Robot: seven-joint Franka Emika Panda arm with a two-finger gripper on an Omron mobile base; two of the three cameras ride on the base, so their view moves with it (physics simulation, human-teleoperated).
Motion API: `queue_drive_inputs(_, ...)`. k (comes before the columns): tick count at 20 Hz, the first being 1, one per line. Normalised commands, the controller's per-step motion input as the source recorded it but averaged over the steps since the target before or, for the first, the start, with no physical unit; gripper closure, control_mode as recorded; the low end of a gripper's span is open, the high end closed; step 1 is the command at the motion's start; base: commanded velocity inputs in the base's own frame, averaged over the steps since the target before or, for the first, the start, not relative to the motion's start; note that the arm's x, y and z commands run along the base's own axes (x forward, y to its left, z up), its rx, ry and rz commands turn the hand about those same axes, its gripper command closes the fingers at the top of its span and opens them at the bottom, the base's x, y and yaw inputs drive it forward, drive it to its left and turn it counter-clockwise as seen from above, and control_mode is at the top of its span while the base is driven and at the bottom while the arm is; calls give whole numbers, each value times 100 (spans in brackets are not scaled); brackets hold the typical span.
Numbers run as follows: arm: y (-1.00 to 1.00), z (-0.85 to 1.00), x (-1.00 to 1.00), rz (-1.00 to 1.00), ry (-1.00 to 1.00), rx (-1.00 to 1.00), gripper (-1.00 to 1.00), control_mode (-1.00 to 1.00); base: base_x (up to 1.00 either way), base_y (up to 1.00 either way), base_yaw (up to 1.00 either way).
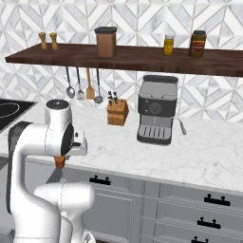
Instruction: Pick up the knife from the drawer and place it on the cutting board. Then place the meat from the plate to the cutting board.
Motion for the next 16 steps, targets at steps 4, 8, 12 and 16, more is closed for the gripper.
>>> queue_drive_inputs(4, -11, 17, -31, 0, 4, -18, 100, -100, 0, 0, 0)
queue_drive_inputs(8, 0, 22, -49, -7, 0, -16, 100, -100, 0, 0, 0)
queue_drive_inputs(12, 0, 0, -9, -3, 0, 0, 100, -100, 0, 0, 0)
queue_drive_inputs(16, 0, 0, 0, 0, 0, 0, 100, -100, 0, 0, 0)
